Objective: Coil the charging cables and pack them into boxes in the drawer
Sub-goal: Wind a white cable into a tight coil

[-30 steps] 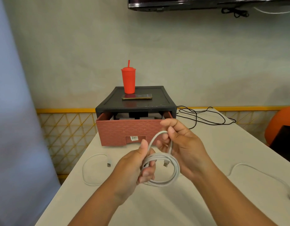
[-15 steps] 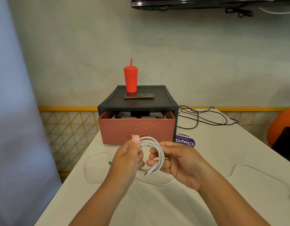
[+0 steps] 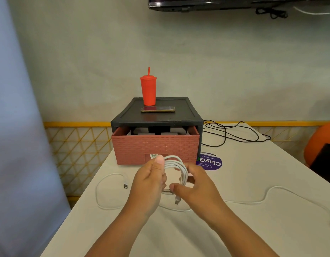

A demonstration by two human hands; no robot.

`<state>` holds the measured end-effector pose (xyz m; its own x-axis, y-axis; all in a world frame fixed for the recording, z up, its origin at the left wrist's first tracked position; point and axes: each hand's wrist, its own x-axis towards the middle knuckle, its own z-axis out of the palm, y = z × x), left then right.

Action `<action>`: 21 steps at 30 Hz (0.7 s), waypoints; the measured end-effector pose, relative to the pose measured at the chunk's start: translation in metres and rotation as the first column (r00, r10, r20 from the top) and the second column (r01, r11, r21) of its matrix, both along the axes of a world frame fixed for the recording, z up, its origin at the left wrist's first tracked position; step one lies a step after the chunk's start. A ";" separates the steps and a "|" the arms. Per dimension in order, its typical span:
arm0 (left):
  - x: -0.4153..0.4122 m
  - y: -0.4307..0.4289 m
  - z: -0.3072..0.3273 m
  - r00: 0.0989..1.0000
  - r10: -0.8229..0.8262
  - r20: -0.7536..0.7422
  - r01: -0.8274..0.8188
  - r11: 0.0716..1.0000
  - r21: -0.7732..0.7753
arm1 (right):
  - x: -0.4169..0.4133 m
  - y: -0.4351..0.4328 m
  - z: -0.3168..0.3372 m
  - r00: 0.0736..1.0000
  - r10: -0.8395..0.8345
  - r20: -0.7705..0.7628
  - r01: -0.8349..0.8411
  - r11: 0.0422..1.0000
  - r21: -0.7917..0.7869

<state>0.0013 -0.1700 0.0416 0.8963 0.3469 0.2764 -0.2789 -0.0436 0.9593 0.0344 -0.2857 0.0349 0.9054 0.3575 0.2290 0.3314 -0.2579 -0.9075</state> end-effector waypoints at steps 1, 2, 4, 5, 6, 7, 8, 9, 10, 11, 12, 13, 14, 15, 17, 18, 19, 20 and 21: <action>0.001 0.001 -0.002 1.000 0.020 0.008 -0.021 0.999 0.026 | -0.002 -0.001 -0.001 1.000 0.002 0.000 -0.002 0.999 -0.040; 0.002 0.002 -0.004 0.999 0.050 0.021 -0.052 0.996 0.066 | -0.005 -0.002 -0.001 1.000 0.006 -0.012 -0.007 0.996 -0.085; 0.004 0.003 -0.008 0.991 0.116 0.070 -0.127 0.976 0.177 | -0.010 -0.003 -0.001 0.999 0.034 -0.037 -0.039 0.984 -0.171; 0.004 0.003 -0.010 0.984 0.148 0.096 -0.167 0.958 0.235 | -0.014 -0.003 0.000 0.997 0.055 -0.052 -0.065 0.977 -0.205; 0.004 0.003 -0.011 0.975 0.184 0.123 -0.213 0.934 0.288 | -0.020 -0.004 0.001 0.995 0.077 -0.068 -0.091 0.968 -0.233; 0.005 0.004 -0.013 0.967 0.206 0.149 -0.246 0.910 0.334 | -0.025 -0.004 0.003 0.992 0.099 -0.075 -0.115 0.960 -0.255; 0.005 0.005 -0.015 0.961 0.217 0.172 -0.268 0.886 0.380 | -0.031 -0.005 0.007 0.991 0.119 -0.059 -0.131 0.955 -0.268; 0.006 0.006 -0.017 0.957 0.219 0.190 -0.282 0.860 0.425 | -0.034 -0.008 0.010 0.989 0.142 -0.027 -0.144 0.951 -0.273; 0.006 0.009 -0.019 0.952 0.226 0.204 -0.297 0.836 0.462 | -0.035 -0.012 0.016 0.986 0.164 0.020 -0.153 0.951 -0.269; 0.007 0.012 -0.021 0.948 0.238 0.211 -0.312 0.821 0.478 | -0.033 -0.018 0.022 0.980 0.181 0.077 -0.155 0.952 -0.264; 0.007 0.016 -0.021 0.944 0.249 0.217 -0.325 0.818 0.475 | -0.029 -0.024 0.028 0.972 0.195 0.135 -0.155 0.954 -0.257; 0.007 0.018 -0.020 0.942 0.253 0.219 -0.328 0.826 0.459 | -0.024 -0.030 0.035 0.966 0.200 0.166 -0.159 0.960 -0.231; 0.006 0.020 -0.017 0.946 0.240 0.219 -0.316 0.837 0.446 | -0.020 -0.037 0.041 0.966 0.198 0.164 -0.169 0.970 -0.176; 0.004 0.021 -0.013 0.956 0.210 0.207 -0.283 0.850 0.444 | -0.015 -0.045 0.046 0.970 0.193 0.146 -0.177 0.977 -0.115; -0.001 0.020 -0.003 0.983 0.132 0.130 -0.176 0.882 0.438 | -0.005 -0.058 0.053 0.969 0.179 0.167 -0.165 0.982 -0.094; -0.003 0.019 0.001 0.992 0.094 0.083 -0.120 0.901 0.416 | 0.000 -0.063 0.054 0.962 0.171 0.212 -0.145 0.980 -0.133; -0.005 0.019 0.004 0.997 0.063 0.050 -0.077 0.920 0.383 | 0.004 -0.066 0.053 0.950 0.161 0.268 -0.115 0.977 -0.178; -0.007 0.017 0.007 0.999 0.040 0.029 -0.047 0.939 0.342 | 0.009 -0.066 0.050 0.935 0.143 0.324 -0.074 0.974 -0.214; -0.008 0.016 0.010 1.000 0.027 0.015 -0.030 0.958 0.285 | 0.013 -0.064 0.044 0.920 0.109 0.377 -0.017 0.971 -0.237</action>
<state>-0.0068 -0.1543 0.0514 0.8835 0.2780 0.3769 -0.2835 -0.3232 0.9029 0.0474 -0.3499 0.0792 0.7368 0.4940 0.4616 0.6651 -0.4067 -0.6263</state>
